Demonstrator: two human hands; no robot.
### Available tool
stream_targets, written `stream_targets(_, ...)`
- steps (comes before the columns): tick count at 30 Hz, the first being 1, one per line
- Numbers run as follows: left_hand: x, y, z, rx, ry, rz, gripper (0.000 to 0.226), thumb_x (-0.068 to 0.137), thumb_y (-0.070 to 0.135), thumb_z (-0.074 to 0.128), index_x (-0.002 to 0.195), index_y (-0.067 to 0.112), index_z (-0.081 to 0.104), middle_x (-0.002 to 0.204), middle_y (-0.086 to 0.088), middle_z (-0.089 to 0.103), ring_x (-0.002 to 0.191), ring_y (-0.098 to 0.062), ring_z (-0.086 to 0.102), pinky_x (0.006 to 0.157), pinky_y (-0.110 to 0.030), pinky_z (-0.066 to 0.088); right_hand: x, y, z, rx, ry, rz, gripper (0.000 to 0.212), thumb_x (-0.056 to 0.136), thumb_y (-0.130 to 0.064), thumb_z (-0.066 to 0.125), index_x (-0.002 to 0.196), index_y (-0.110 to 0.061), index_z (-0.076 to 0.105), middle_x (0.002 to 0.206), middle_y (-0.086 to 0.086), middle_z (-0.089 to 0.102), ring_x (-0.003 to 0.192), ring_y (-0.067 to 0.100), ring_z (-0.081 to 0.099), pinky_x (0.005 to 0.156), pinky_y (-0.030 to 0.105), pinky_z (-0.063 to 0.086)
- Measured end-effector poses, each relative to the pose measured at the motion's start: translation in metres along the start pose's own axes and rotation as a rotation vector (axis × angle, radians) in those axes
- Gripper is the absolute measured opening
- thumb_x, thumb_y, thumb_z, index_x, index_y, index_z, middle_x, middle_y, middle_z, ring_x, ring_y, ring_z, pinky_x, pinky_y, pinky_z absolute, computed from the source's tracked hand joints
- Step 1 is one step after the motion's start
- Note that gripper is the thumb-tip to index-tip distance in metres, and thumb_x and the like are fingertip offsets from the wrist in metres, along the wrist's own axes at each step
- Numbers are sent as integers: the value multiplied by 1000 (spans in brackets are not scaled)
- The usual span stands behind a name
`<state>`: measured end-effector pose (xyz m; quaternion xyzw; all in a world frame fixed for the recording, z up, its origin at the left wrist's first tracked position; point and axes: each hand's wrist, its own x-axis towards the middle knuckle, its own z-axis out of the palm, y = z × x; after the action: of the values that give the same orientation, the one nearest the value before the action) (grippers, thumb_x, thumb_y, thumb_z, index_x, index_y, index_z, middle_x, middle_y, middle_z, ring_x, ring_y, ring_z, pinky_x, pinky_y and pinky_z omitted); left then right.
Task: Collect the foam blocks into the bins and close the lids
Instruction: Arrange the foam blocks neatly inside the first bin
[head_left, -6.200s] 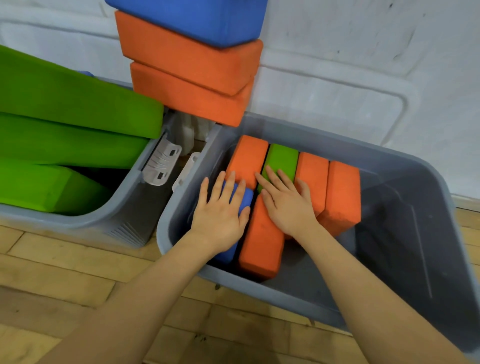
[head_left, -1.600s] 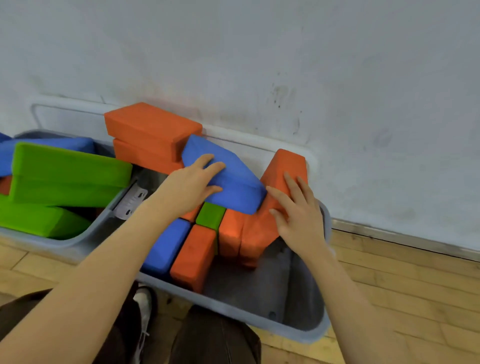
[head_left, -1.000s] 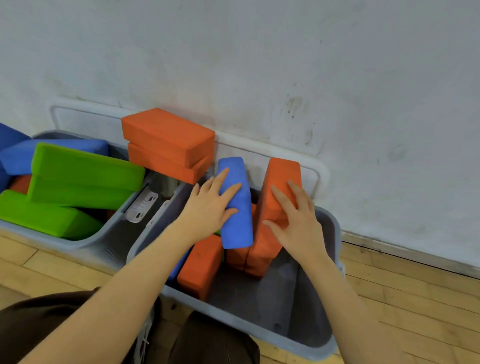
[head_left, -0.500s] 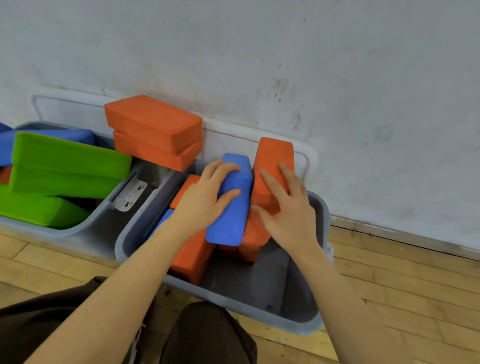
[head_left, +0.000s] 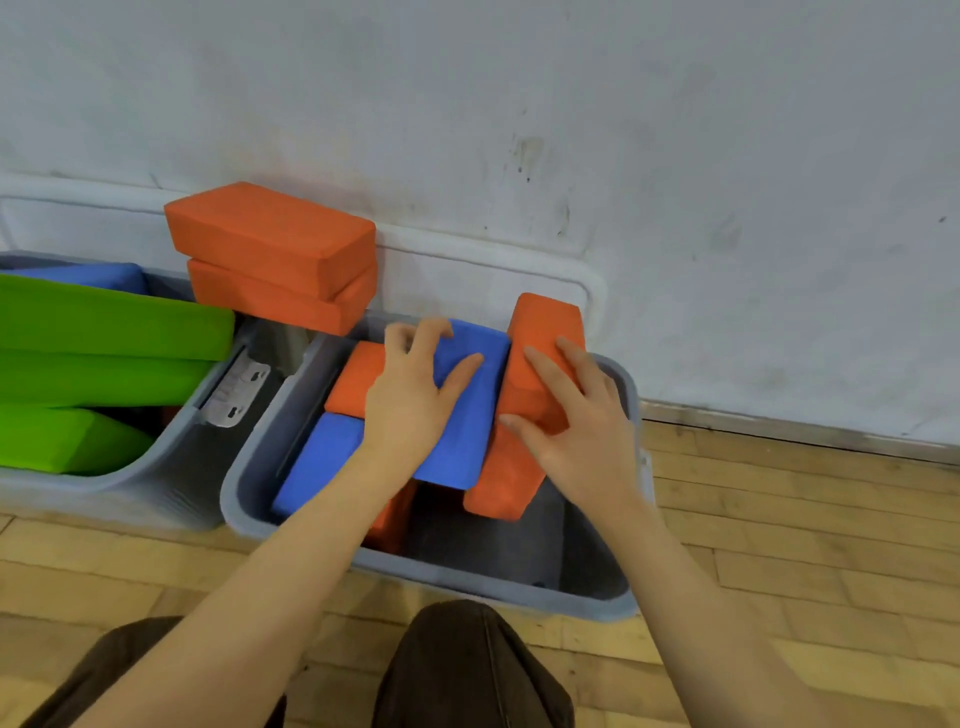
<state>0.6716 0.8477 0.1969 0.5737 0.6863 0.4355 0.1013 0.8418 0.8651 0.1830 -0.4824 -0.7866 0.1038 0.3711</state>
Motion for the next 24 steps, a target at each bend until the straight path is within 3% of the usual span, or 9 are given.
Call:
stream_targets(3, 9, -14, -4, 103, 49, 133, 37, 88, 41, 56, 110, 11, 60, 116, -11, 49, 82, -31, 57, 57, -33, 44, 7, -5, 8, 15, 26, 43, 64, 72, -38, 74, 132, -34, 52, 147, -4, 39, 127, 25, 43, 80, 41, 50)
stream_targets(6, 13, -24, -13, 305, -97, 310, 66, 83, 56, 41, 128, 10, 55, 123, -20, 48, 91, -38, 51, 69, -44, 51, 18, -6, 10, 2, 42, 68, 65, 73, -35, 75, 133, -32, 51, 146, -2, 40, 127, 26, 45, 82, 41, 50)
stream_targets(10, 4, -33, -24, 377, -293, 382, 94, 69, 76, 42, 142, 18, 39, 147, -17, 31, 103, -37, 55, 79, -43, 50, 20, -10, 13, -17, 8, 98, 64, 77, -35, 73, 135, -32, 47, 148, -4, 35, 129, 23, 41, 80, 40, 50)
stream_targets(14, 9, -35, -21, 509, -361, 454, 117, 54, 80, 57, 149, 21, 23, 155, -19, 8, 101, -38, 58, 74, -39, 49, 23, -10, 12, -6, 1, 111, 63, 77, -36, 73, 135, -32, 48, 148, -4, 35, 131, 22, 39, 84, 39, 48)
stream_targets(17, 15, -35, -20, 489, -441, 434, 107, 65, 61, 72, 149, 24, 16, 157, -16, -3, 115, -39, 50, 73, -37, 46, 22, -13, 12, -44, -1, 132, 63, 78, -37, 73, 135, -33, 48, 147, -6, 35, 130, 21, 40, 83, 37, 46)
stream_targets(21, 14, -21, -28, 257, -326, 444, 84, 67, 68, 49, 140, 27, 43, 152, -7, 28, 117, -33, 54, 81, -39, 48, 11, -21, -3, -88, 14, 105, 62, 76, -37, 73, 133, -35, 49, 145, -5, 38, 127, 24, 43, 82, 39, 49)
stream_targets(24, 9, -7, -32, 234, -287, 419, 83, 65, 73, 42, 135, 29, 49, 146, 1, 40, 112, -23, 59, 84, -36, 47, 2, -24, -22, -159, 26, 84, 62, 71, -44, 73, 130, -38, 52, 142, -8, 44, 124, 24, 46, 86, 39, 48)
